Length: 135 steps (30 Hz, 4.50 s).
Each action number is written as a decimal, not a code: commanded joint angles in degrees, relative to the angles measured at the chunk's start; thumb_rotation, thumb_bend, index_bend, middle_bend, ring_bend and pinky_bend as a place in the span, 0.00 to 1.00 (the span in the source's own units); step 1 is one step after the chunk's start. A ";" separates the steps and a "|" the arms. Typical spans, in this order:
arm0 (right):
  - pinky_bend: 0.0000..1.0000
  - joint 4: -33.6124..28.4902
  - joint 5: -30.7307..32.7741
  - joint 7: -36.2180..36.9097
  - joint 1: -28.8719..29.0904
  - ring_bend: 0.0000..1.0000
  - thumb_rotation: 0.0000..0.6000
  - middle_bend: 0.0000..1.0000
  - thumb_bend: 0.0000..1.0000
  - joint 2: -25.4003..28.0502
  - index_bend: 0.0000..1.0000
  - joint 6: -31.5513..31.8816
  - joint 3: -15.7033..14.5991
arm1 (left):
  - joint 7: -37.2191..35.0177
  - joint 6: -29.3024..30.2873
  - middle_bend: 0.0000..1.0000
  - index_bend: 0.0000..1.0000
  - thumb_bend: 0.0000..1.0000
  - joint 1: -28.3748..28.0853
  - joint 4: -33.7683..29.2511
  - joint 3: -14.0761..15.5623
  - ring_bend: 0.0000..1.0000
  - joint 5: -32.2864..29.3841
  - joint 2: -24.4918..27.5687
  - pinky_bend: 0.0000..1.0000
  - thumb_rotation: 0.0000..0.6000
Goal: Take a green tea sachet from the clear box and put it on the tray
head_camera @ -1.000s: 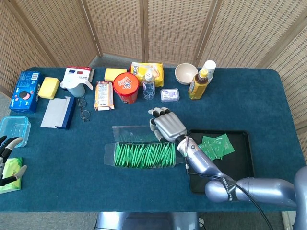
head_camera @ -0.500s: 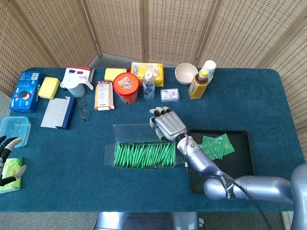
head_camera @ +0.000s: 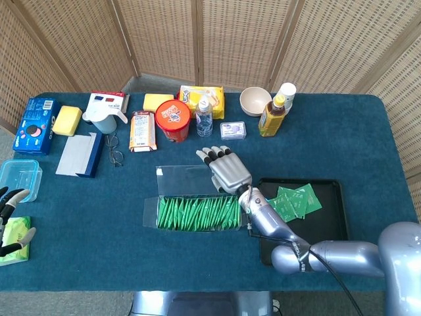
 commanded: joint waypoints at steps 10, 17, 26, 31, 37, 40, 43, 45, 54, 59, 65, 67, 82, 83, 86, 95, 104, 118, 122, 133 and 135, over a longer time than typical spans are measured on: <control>0.13 2.95 -2.30 -3.73 -1.03 0.09 1.00 0.05 0.55 -2.92 0.00 2.98 -1.84 | -0.23 0.29 0.15 0.13 0.27 0.12 0.04 0.21 0.05 0.60 -0.07 0.25 1.00; 0.13 -0.15 -10.37 2.07 -4.08 0.08 1.00 0.05 0.37 -0.83 0.00 5.42 -0.55 | -0.04 0.86 0.15 0.13 0.27 0.37 -0.25 0.27 0.05 0.93 0.13 0.25 1.00; 0.13 -5.20 -28.82 17.14 -9.86 0.09 1.00 0.09 0.26 5.98 0.04 6.96 -1.73 | 0.56 1.43 0.15 0.13 0.27 0.33 -0.53 0.05 0.05 1.43 0.05 0.25 1.00; 0.13 -5.81 -40.24 24.15 -10.71 0.08 1.00 0.09 0.21 10.81 0.12 1.78 -6.81 | 1.26 1.64 0.15 0.13 0.27 0.03 -1.08 -0.20 0.05 1.94 0.01 0.25 1.00; 0.13 -3.79 -45.27 25.51 -11.56 0.08 1.00 0.11 0.13 9.92 0.21 1.54 -7.93 | 2.32 2.09 0.15 0.14 0.27 -0.13 -2.03 -0.44 0.05 2.44 0.45 0.25 1.00; 0.13 -2.48 -47.06 25.17 -11.92 0.08 1.00 0.12 0.11 8.28 0.25 1.78 -8.10 | 2.85 2.48 0.15 0.14 0.27 -0.09 -2.70 -0.56 0.05 2.69 0.96 0.25 1.00; 0.13 -0.93 -48.60 24.33 -12.04 0.08 1.00 0.13 0.11 6.40 0.28 1.54 -8.24 | 3.25 2.33 0.15 0.14 0.27 -0.15 -3.20 -0.52 0.05 2.69 1.38 0.25 1.00; 0.13 -0.04 -49.14 23.49 -12.01 0.08 1.00 0.14 0.11 5.60 0.29 1.11 -8.33 | 3.37 2.24 0.15 0.14 0.27 -0.16 -3.38 -0.48 0.05 2.65 1.52 0.25 1.00; 0.13 1.79 -49.94 21.40 -11.78 0.08 1.00 0.14 0.11 3.71 0.30 -0.88 -8.05 | 3.38 1.95 0.15 0.14 0.27 -0.17 -3.49 -0.37 0.05 2.43 1.57 0.25 1.00; 0.13 2.62 -49.75 19.83 -11.55 0.08 1.00 0.14 0.11 2.64 0.30 -2.17 -7.59 | 3.14 1.85 0.15 0.14 0.27 -0.14 -3.20 -0.31 0.05 2.27 1.41 0.25 1.00; 0.13 3.50 -49.62 18.29 -11.41 0.08 1.00 0.14 0.11 1.25 0.31 -3.18 -7.21 | 2.73 1.79 0.15 0.14 0.27 -0.10 -2.77 -0.23 0.05 2.19 1.27 0.25 1.00; 0.13 3.84 -49.57 17.92 -11.36 0.08 1.00 0.14 0.11 0.81 0.31 -3.48 -7.07 | 2.59 1.74 0.15 0.14 0.27 -0.06 -2.61 -0.18 0.05 2.12 1.23 0.25 1.00; 0.13 4.07 -48.80 17.37 -10.42 0.09 1.00 0.15 0.11 -0.40 0.30 -4.29 -4.54 | 1.79 1.49 0.15 0.14 0.27 -0.02 -1.61 -0.17 0.05 1.63 0.74 0.25 1.00; 0.13 4.01 -48.71 17.41 -10.32 0.09 1.00 0.15 0.11 -0.37 0.30 -4.36 -4.30 | 1.70 1.42 0.15 0.14 0.27 -0.03 -1.48 -0.17 0.05 1.56 0.67 0.25 1.00; 0.13 4.14 -48.56 17.14 -10.05 0.09 1.00 0.16 0.11 -0.49 0.30 -4.59 -3.89 | 1.53 1.24 0.15 0.14 0.27 -0.07 -1.21 -0.13 0.05 1.49 0.52 0.25 1.00; 0.13 5.54 -47.34 15.99 -8.82 0.09 1.00 0.16 0.11 -2.06 0.29 -6.61 -3.15 | 1.07 1.21 0.15 0.14 0.27 0.02 -0.60 -0.08 0.05 1.30 0.28 0.25 1.00; 0.13 6.40 -47.36 13.59 -8.54 0.09 1.00 0.16 0.11 -1.59 0.29 -7.40 -3.62 | 0.50 1.28 0.15 0.14 0.27 0.20 -0.10 0.06 0.05 1.25 0.06 0.25 1.00; 0.13 3.45 -47.93 10.90 -9.82 0.09 1.00 0.16 0.10 1.45 0.27 -7.62 -5.76 | 0.51 1.34 0.15 0.14 0.27 0.12 -0.16 0.10 0.05 1.62 -0.06 0.25 1.00; 0.13 3.26 -47.88 10.60 -9.58 0.09 1.00 0.16 0.10 0.96 0.27 -8.09 -5.71 | 0.45 1.49 0.15 0.14 0.27 0.20 -0.21 0.16 0.05 1.78 0.01 0.25 1.00; 0.13 4.34 -47.21 9.95 -8.23 0.09 1.00 0.16 0.10 -1.52 0.27 -8.91 -4.20 | -0.18 1.92 0.15 0.14 0.27 0.58 0.27 0.24 0.05 1.65 0.10 0.25 1.00; 0.13 4.74 -46.51 9.73 -7.88 0.09 1.00 0.16 0.10 -1.87 0.26 -9.40 -3.74 | -0.46 1.90 0.15 0.14 0.27 0.59 0.53 0.21 0.05 1.56 0.02 0.25 1.00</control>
